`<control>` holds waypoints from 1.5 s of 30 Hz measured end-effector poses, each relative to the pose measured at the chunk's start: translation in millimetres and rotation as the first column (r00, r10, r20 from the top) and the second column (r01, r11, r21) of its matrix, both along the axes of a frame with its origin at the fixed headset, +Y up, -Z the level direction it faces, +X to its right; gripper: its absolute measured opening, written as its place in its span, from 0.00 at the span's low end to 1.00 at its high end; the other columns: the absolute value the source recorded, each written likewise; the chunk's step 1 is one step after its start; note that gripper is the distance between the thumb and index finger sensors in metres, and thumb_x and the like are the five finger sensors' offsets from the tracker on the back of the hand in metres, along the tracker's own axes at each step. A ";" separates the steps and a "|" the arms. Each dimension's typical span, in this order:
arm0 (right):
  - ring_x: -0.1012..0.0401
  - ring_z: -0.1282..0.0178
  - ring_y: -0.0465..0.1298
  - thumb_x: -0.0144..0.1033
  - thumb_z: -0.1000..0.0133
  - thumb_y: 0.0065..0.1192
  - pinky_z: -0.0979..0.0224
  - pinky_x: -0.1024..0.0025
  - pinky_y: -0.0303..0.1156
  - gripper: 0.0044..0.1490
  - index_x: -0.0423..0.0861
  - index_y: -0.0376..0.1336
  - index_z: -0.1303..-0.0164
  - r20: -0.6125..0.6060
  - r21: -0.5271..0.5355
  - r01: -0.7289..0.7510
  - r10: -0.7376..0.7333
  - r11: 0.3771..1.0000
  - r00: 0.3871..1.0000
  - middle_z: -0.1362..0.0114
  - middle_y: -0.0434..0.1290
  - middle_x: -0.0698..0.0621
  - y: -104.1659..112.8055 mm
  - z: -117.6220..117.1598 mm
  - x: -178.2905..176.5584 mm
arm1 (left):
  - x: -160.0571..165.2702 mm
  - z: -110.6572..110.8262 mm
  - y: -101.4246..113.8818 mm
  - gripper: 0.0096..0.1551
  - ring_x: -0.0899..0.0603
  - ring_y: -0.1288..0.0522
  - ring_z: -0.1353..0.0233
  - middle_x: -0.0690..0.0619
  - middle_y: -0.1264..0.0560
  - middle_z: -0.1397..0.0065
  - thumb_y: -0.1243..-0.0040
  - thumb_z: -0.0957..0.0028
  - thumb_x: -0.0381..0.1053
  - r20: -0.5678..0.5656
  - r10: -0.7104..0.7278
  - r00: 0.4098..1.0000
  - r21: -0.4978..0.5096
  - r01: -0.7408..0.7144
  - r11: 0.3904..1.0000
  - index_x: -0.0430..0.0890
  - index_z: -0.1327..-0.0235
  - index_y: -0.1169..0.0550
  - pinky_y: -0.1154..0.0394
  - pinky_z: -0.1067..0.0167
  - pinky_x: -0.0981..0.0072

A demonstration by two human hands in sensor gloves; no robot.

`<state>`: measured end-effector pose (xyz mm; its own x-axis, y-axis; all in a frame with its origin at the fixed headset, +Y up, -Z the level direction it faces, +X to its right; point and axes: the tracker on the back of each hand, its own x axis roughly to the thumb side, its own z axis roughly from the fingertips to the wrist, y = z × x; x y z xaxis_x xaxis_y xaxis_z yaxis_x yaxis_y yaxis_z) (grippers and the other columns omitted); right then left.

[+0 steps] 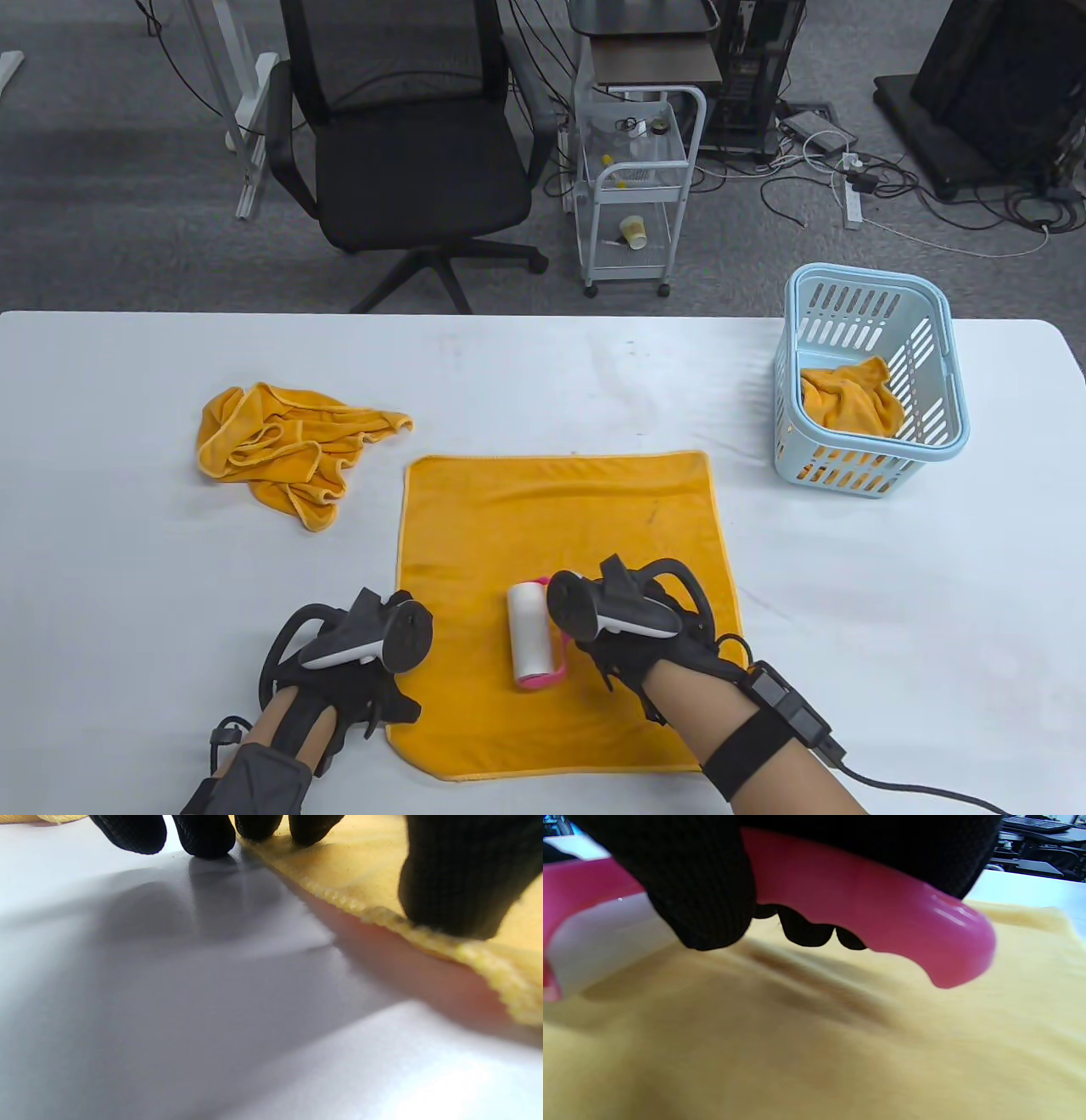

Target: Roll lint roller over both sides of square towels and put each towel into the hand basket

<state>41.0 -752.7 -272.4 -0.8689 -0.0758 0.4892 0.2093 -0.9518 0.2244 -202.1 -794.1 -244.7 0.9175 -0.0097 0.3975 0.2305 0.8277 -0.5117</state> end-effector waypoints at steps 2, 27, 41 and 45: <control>0.44 0.33 0.78 0.45 0.47 0.76 0.35 0.41 0.74 0.37 0.48 0.67 0.28 -0.012 0.025 -0.038 0.038 0.999 0.999 0.32 0.76 0.45 -3.1 -0.3 -3.1 | -0.3 0.1 0.0 0.62 0.28 0.44 0.16 0.45 0.53 0.12 0.26 0.65 0.71 0.000 0.001 1.000 -0.001 -0.001 1.000 0.54 0.21 0.44 0.42 0.27 0.26; 0.44 0.32 0.78 0.44 0.47 0.76 0.35 0.42 0.75 0.37 0.48 0.66 0.27 0.126 0.075 -0.065 0.055 0.995 0.990 0.31 0.76 0.45 10.6 -44.2 10.5 | 0.1 0.1 -0.2 0.61 0.28 0.44 0.16 0.45 0.52 0.12 0.26 0.65 0.71 0.004 0.002 1.000 0.002 -0.002 1.000 0.54 0.21 0.43 0.42 0.27 0.26; 0.43 0.32 0.76 0.38 0.48 0.80 0.32 0.37 0.70 0.38 0.51 0.66 0.27 0.331 0.099 -0.384 0.333 0.918 0.883 0.32 0.77 0.46 15.3 -56.0 88.0 | 0.4 -0.4 -0.1 0.61 0.28 0.43 0.16 0.45 0.52 0.12 0.26 0.65 0.71 0.009 -0.001 1.000 0.003 0.001 1.000 0.54 0.21 0.43 0.42 0.27 0.26; 0.43 0.31 0.76 0.37 0.49 0.81 0.31 0.37 0.70 0.37 0.51 0.67 0.28 0.410 0.047 -0.492 0.433 0.869 0.803 0.32 0.76 0.46 17.8 -57.5 131.7 | 0.9 -0.2 0.0 0.61 0.28 0.43 0.16 0.45 0.52 0.12 0.26 0.65 0.71 0.007 -0.005 1.000 0.007 0.005 1.000 0.54 0.21 0.43 0.42 0.27 0.26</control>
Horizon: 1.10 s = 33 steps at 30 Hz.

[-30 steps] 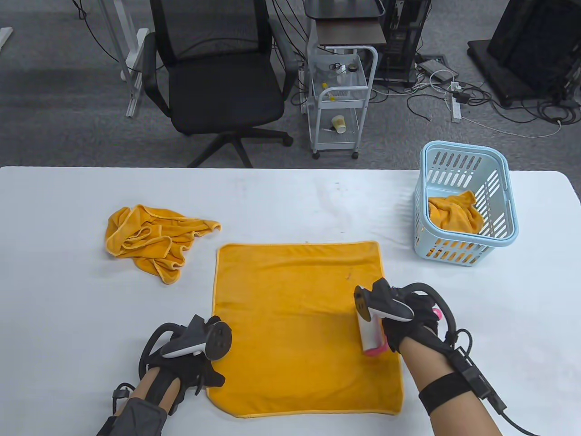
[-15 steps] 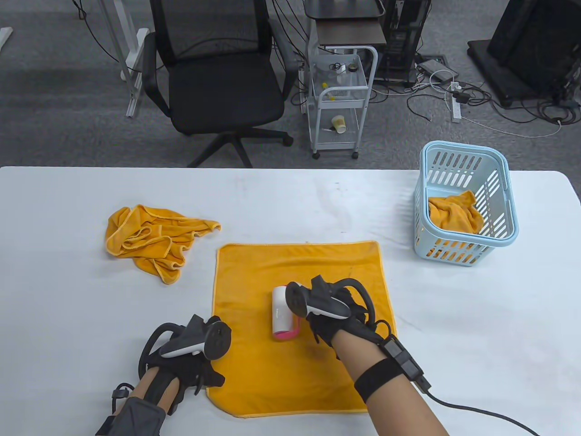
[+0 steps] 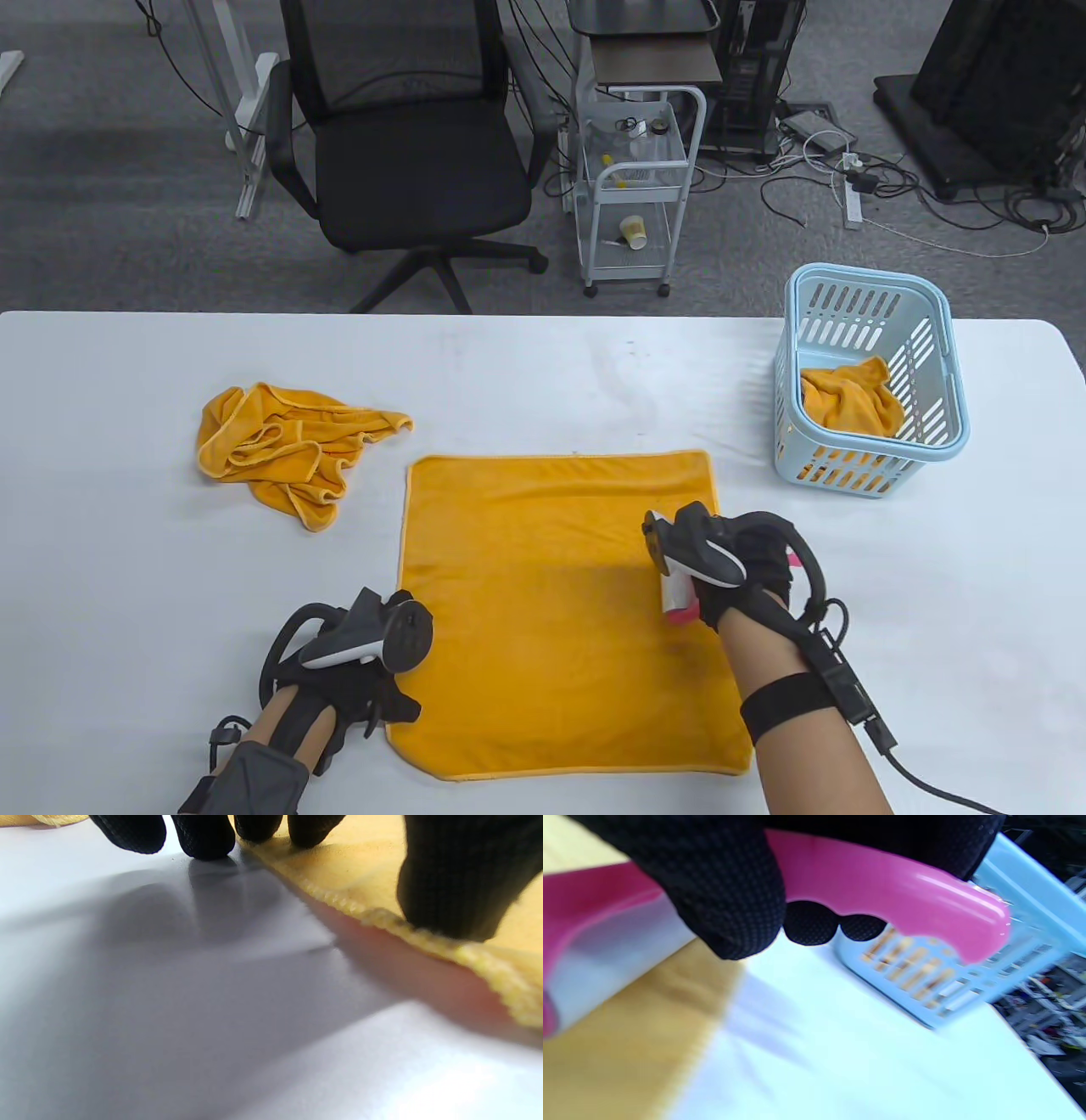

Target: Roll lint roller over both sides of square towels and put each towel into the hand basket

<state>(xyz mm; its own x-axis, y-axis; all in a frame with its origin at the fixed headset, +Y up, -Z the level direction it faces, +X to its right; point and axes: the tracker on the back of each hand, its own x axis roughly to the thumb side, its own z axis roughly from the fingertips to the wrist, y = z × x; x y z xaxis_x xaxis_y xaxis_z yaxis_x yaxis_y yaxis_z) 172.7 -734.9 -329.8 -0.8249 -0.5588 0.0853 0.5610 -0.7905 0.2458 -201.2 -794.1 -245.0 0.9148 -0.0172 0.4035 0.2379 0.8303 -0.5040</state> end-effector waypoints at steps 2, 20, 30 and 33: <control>0.43 0.30 0.75 0.38 0.48 0.80 0.31 0.37 0.69 0.36 0.52 0.68 0.28 0.006 -0.004 -0.012 0.012 1.000 1.000 0.31 0.76 0.47 2.4 -1.4 4.9 | 0.0 0.0 -0.1 0.61 0.28 0.43 0.16 0.45 0.52 0.12 0.26 0.65 0.71 0.000 -0.001 1.000 0.001 0.001 1.000 0.54 0.21 0.43 0.42 0.27 0.26; 0.45 0.31 0.77 0.39 0.48 0.78 0.32 0.40 0.72 0.37 0.53 0.65 0.27 -0.231 0.052 0.355 -0.335 0.933 0.914 0.31 0.76 0.48 -22.0 -26.3 -125.2 | -0.9 -0.1 -0.6 0.61 0.28 0.43 0.16 0.45 0.52 0.12 0.26 0.64 0.71 -0.002 0.016 1.000 -0.004 -0.016 1.000 0.54 0.21 0.43 0.42 0.27 0.26; 0.44 0.30 0.75 0.35 0.48 0.80 0.31 0.37 0.69 0.36 0.53 0.68 0.29 -0.010 0.073 -0.077 0.078 0.994 0.997 0.31 0.76 0.48 -3.8 -34.7 -16.9 | -1.0 -0.2 -0.3 0.61 0.28 0.43 0.16 0.45 0.52 0.12 0.26 0.64 0.71 -0.001 0.014 1.000 -0.002 -0.014 1.000 0.54 0.21 0.43 0.42 0.27 0.26; 0.44 0.29 0.75 0.36 0.48 0.80 0.31 0.37 0.70 0.35 0.52 0.68 0.29 -0.017 0.085 -0.037 0.039 0.996 0.999 0.30 0.76 0.48 -0.4 -35.4 -19.4 | -1.0 -0.2 -0.3 0.61 0.28 0.43 0.16 0.45 0.52 0.12 0.26 0.64 0.71 -0.001 0.014 1.000 -0.002 -0.014 1.000 0.54 0.21 0.43 0.42 0.27 0.26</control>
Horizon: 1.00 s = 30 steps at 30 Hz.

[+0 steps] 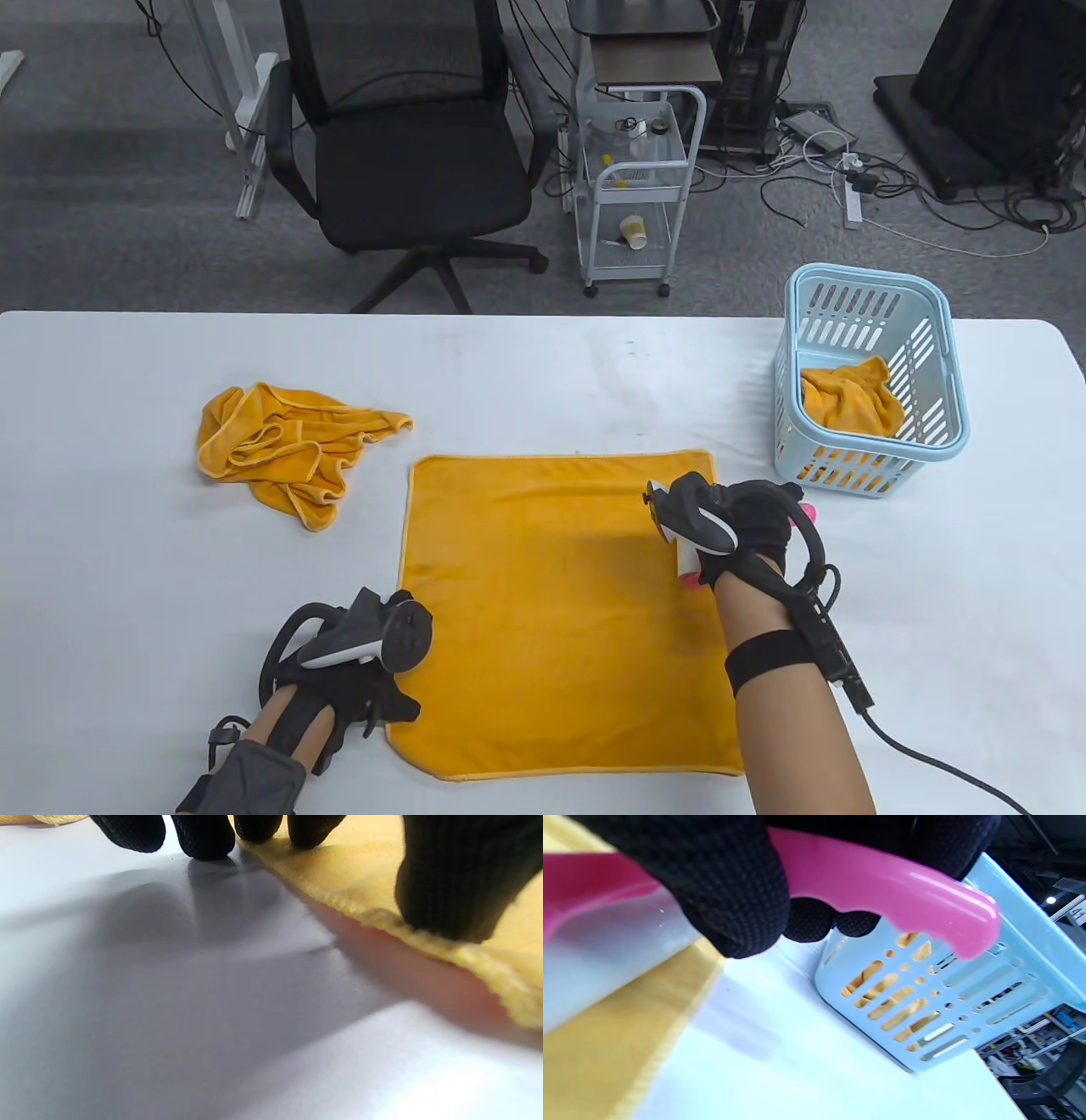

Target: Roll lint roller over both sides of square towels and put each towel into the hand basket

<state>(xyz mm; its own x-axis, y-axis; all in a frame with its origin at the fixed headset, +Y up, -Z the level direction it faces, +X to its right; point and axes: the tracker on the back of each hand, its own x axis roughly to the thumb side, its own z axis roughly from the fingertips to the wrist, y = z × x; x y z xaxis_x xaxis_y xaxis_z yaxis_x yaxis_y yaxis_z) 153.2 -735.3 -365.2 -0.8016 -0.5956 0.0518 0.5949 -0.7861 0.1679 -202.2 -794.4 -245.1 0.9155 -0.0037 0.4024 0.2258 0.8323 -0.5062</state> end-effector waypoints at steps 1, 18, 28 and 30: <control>0.44 0.29 0.75 0.37 0.48 0.80 0.31 0.38 0.70 0.35 0.52 0.68 0.29 -0.018 0.006 0.068 -0.068 0.998 0.998 0.30 0.75 0.48 2.5 -0.4 -8.1 | 0.0 0.0 0.0 0.61 0.28 0.43 0.16 0.45 0.52 0.12 0.26 0.64 0.71 0.000 0.000 1.000 0.000 0.000 1.000 0.54 0.21 0.43 0.42 0.27 0.26; 0.44 0.31 0.76 0.38 0.47 0.77 0.32 0.39 0.71 0.37 0.54 0.65 0.27 -0.091 0.061 0.323 -0.317 0.944 0.944 0.30 0.75 0.47 -16.2 -8.4 -82.2 | -0.4 -0.4 -0.2 0.61 0.28 0.43 0.16 0.45 0.52 0.12 0.26 0.64 0.71 0.004 0.005 1.000 0.000 -0.005 1.000 0.54 0.21 0.43 0.42 0.27 0.26; 0.44 0.28 0.74 0.35 0.48 0.79 0.29 0.37 0.68 0.35 0.54 0.68 0.29 0.132 0.137 0.169 -0.187 0.976 0.974 0.29 0.74 0.48 -7.2 6.3 42.5 | -0.4 -0.3 -0.2 0.61 0.28 0.43 0.16 0.45 0.52 0.12 0.26 0.64 0.71 0.004 0.004 1.000 -0.001 -0.004 1.000 0.54 0.21 0.43 0.43 0.26 0.26; 0.44 0.28 0.74 0.35 0.49 0.79 0.30 0.37 0.68 0.35 0.54 0.68 0.29 0.111 0.172 0.223 -0.244 0.959 0.963 0.29 0.74 0.47 -5.2 13.3 44.3 | -0.4 -0.3 -0.2 0.61 0.28 0.43 0.16 0.45 0.52 0.12 0.26 0.64 0.71 0.003 0.005 1.000 -0.001 -0.005 1.000 0.54 0.21 0.43 0.43 0.27 0.26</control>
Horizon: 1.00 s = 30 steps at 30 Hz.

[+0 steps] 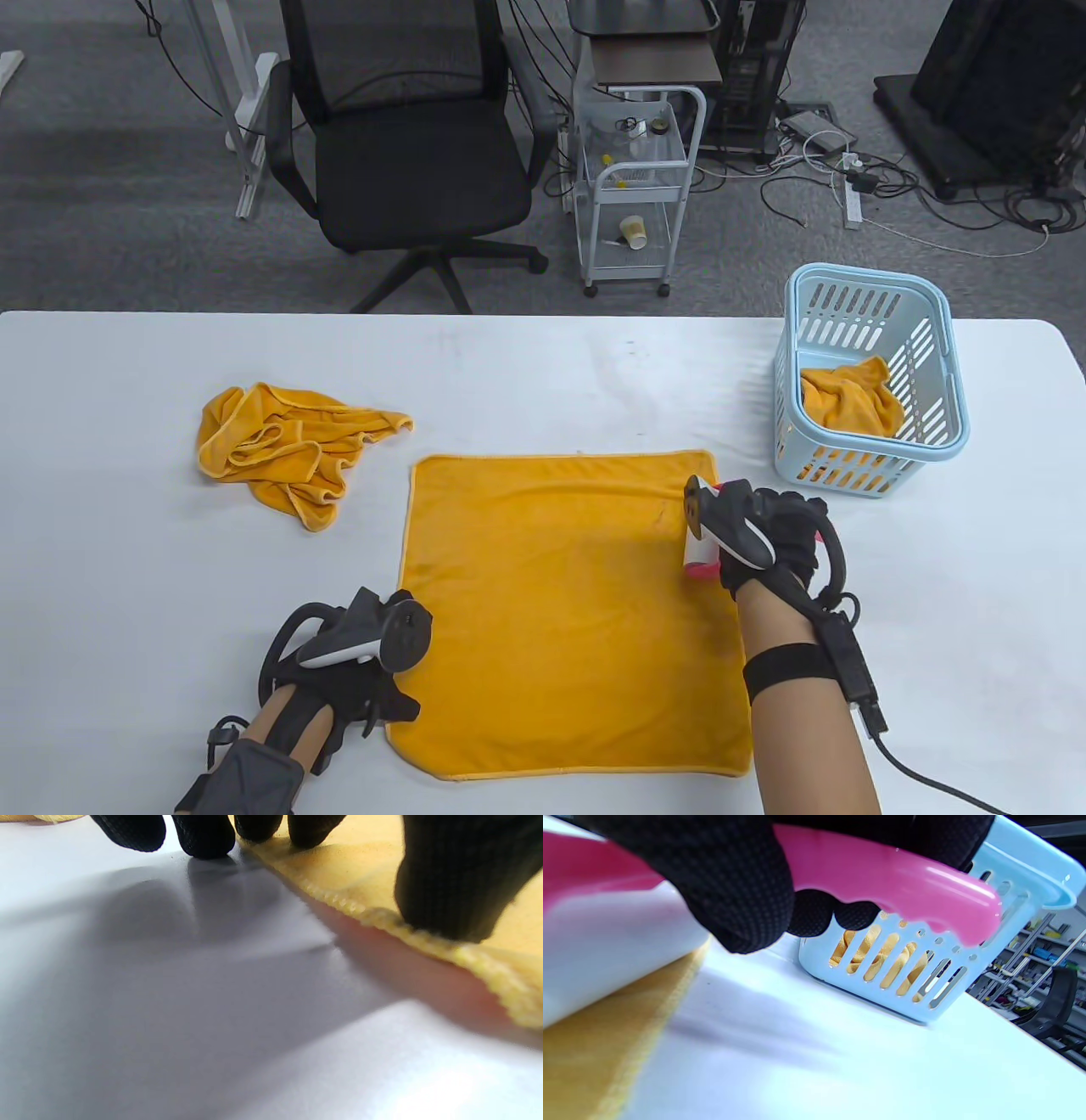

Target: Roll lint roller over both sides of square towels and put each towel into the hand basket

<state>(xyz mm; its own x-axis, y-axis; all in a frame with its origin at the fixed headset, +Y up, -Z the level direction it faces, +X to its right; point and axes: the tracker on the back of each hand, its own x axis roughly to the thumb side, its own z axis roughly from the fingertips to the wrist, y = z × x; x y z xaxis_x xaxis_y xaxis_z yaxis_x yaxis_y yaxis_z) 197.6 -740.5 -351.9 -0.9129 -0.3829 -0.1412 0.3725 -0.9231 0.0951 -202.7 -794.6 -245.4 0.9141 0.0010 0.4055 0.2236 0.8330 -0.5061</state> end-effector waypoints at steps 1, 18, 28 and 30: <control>0.44 0.28 0.74 0.35 0.49 0.79 0.30 0.37 0.69 0.35 0.54 0.68 0.29 -0.039 0.006 0.058 -0.058 0.998 0.998 0.29 0.74 0.47 0.5 3.6 -5.3 | -0.1 0.0 0.0 0.61 0.28 0.44 0.16 0.45 0.52 0.12 0.26 0.64 0.71 0.000 0.000 1.000 0.000 0.000 1.000 0.54 0.21 0.43 0.43 0.26 0.26; 0.45 0.32 0.76 0.36 0.49 0.80 0.32 0.39 0.70 0.37 0.52 0.66 0.28 -0.418 -0.133 0.143 -0.186 0.981 0.889 0.32 0.76 0.47 -8.4 52.7 -82.1 | -1.3 0.3 -0.5 0.61 0.28 0.44 0.16 0.45 0.53 0.12 0.27 0.64 0.71 -0.006 0.007 1.000 -0.001 -0.007 1.000 0.54 0.21 0.43 0.43 0.26 0.26; 0.44 0.30 0.75 0.34 0.49 0.81 0.30 0.37 0.68 0.35 0.52 0.69 0.30 -0.193 -0.106 0.159 -0.177 0.982 0.965 0.32 0.76 0.48 -8.5 46.9 32.2 | -1.2 0.1 -0.3 0.61 0.28 0.44 0.17 0.46 0.53 0.12 0.26 0.64 0.71 -0.008 0.002 1.000 0.000 -0.002 1.000 0.54 0.21 0.43 0.43 0.26 0.26; 0.44 0.30 0.75 0.34 0.49 0.81 0.30 0.37 0.69 0.35 0.52 0.69 0.30 -0.188 -0.089 0.212 -0.226 0.973 0.956 0.32 0.76 0.48 -12.8 48.6 38.8 | -1.3 0.0 -0.3 0.61 0.29 0.44 0.17 0.46 0.53 0.12 0.26 0.64 0.71 -0.009 0.002 1.000 0.000 -0.002 1.000 0.54 0.21 0.43 0.43 0.26 0.26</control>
<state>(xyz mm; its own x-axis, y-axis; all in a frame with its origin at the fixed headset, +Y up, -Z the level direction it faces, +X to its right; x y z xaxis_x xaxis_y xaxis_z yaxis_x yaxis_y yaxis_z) 236.4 -753.3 -303.4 -0.9826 -0.1728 0.0679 0.1792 -0.9782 0.1047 -203.9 -794.9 -245.4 0.9179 0.0030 0.3969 0.2170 0.8334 -0.5083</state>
